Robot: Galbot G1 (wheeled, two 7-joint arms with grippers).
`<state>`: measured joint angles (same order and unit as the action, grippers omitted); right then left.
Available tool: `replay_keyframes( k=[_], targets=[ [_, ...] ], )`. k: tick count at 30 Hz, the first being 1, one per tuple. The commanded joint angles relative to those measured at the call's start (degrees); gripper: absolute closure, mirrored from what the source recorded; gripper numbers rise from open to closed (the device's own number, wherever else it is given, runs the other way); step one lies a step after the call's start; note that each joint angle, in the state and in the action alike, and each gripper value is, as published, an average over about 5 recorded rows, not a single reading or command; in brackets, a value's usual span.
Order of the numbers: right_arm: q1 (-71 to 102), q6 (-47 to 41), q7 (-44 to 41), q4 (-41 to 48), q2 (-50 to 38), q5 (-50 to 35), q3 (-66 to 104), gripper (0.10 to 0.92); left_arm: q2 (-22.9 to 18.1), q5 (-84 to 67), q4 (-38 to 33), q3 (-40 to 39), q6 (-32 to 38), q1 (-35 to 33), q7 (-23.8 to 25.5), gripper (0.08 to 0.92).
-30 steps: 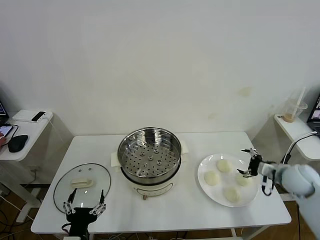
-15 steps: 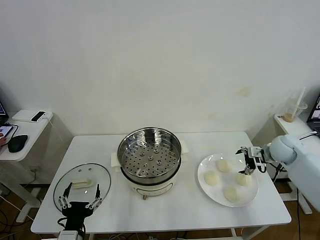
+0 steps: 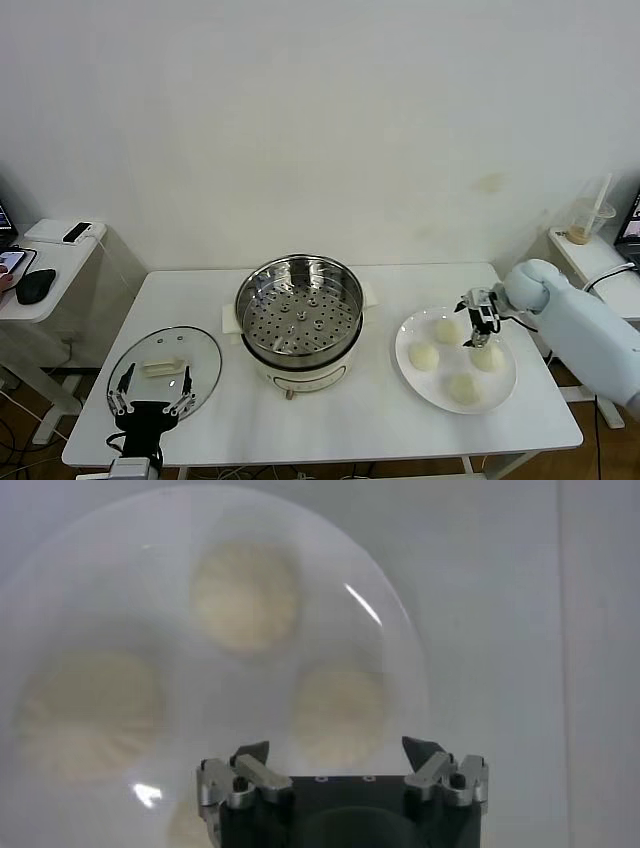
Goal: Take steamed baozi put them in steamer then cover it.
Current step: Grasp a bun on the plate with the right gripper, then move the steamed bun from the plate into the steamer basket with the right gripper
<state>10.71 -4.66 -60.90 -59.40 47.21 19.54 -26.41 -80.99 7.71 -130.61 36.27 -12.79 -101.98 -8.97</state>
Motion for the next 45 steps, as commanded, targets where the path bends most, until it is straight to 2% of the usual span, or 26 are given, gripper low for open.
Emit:
replay_keyframes(
  k=[1,6,11,23,34,45],
  targets=[
    [-1.85,0.48,-0.13,4.35,3.13,0.57,-2.12,0.203,0.04,0.02,0.21,0.19,0.0,0.12,-0.06,0.177],
    [-2.06,0.23,0.2,4.8,3.48,1.32,-2.53,0.219,0.04,-0.16,0.55,0.34,0.11,0.31,-0.14,0.177],
    [-2.06,-0.23,0.44,4.92,3.5,1.29,-3.12,0.304,0.08,-0.17,0.63,0.37,0.23,0.17,-0.14,0.177],
    [-2.19,-0.54,0.08,5.0,3.46,0.48,-3.22,0.44,0.16,-0.48,0.33,0.36,0.23,0.21,-0.3,0.177],
    [-6.1,-1.06,-1.79,-0.86,-0.5,-4.52,-6.37,0.438,0.47,-0.6,0.6,-0.01,0.01,0.17,-0.22,0.177],
    [-21.8,-3.21,-2.35,-14.13,-8.43,-18.46,-15.83,0.431,1.44,-2.45,0.84,0.14,-0.5,-0.18,0.0,0.177]
  ],
)
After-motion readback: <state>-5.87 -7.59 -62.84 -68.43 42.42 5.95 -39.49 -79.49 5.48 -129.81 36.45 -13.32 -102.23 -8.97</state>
